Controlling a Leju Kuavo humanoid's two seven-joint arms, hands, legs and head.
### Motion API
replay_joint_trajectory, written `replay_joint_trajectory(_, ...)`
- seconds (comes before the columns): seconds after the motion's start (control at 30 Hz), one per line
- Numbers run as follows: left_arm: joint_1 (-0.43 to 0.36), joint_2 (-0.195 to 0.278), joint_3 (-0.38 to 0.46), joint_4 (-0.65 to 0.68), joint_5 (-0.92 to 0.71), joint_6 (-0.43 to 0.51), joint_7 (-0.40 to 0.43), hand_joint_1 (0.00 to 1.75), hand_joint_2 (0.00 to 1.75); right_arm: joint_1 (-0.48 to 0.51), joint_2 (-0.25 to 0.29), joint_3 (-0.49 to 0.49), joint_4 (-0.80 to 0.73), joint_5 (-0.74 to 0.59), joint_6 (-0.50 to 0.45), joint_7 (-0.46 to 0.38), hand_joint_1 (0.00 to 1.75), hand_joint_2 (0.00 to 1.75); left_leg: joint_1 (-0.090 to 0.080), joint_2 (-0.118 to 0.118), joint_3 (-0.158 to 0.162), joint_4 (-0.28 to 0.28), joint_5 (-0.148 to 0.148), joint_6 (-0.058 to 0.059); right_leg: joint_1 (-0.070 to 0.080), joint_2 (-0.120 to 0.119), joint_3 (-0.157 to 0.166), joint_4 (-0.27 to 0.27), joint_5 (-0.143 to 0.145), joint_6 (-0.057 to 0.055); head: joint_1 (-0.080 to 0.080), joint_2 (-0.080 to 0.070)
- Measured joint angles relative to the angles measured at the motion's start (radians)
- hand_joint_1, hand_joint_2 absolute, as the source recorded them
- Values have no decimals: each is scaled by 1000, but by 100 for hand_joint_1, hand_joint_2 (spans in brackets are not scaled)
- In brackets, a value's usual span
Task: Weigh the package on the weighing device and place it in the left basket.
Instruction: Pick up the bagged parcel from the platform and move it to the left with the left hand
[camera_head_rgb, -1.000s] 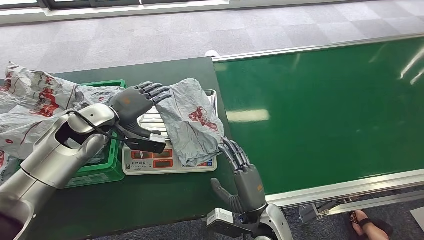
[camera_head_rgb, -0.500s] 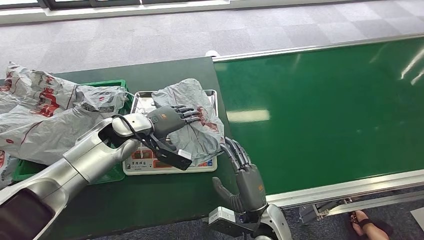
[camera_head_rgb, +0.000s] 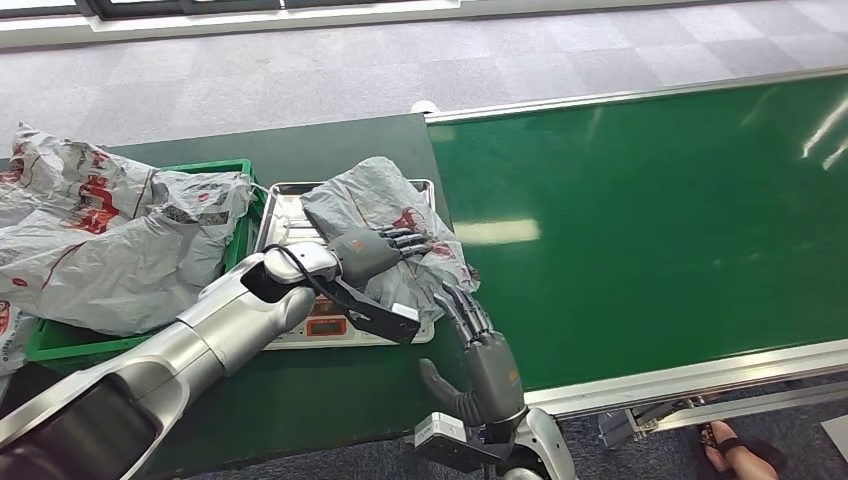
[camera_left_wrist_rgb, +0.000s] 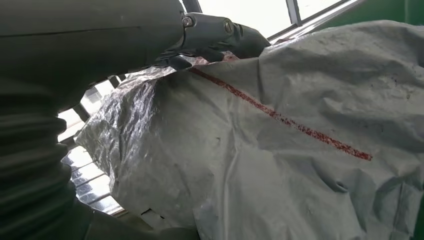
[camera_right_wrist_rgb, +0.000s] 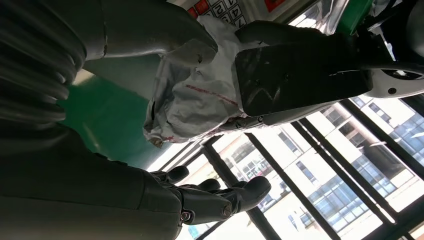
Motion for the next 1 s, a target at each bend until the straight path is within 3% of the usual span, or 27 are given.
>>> replay_joint_trajectory(0.03,1,-7,0,14,-1,6,0,175,175,-5,0,4,6,-7,-2,-1,0,175,0,0,0,0,0,0,0,0,0,0,0,0,0,0)
replay_joint_trajectory(0.4,5,-39,17,92,-15,36,-5,175,175,-32,-3,31,51,-30,-13,1,0,175,0,0,0,0,0,0,0,0,0,0,0,0,0,0)
replay_joint_trajectory(0.77,23,-43,50,105,-44,92,-4,175,175,-5,19,30,18,70,32,56,0,175,0,0,0,0,0,0,0,0,0,0,0,0,0,0)
replay_joint_trajectory(0.9,42,-34,88,72,-48,132,6,175,175,14,19,12,6,76,30,55,0,175,0,0,0,0,0,0,0,0,0,0,0,0,0,0)
replay_joint_trajectory(1.0,52,-1,126,-19,-78,173,32,175,175,34,17,-6,-8,77,16,57,0,175,0,0,0,0,0,0,0,0,0,0,0,0,0,0)
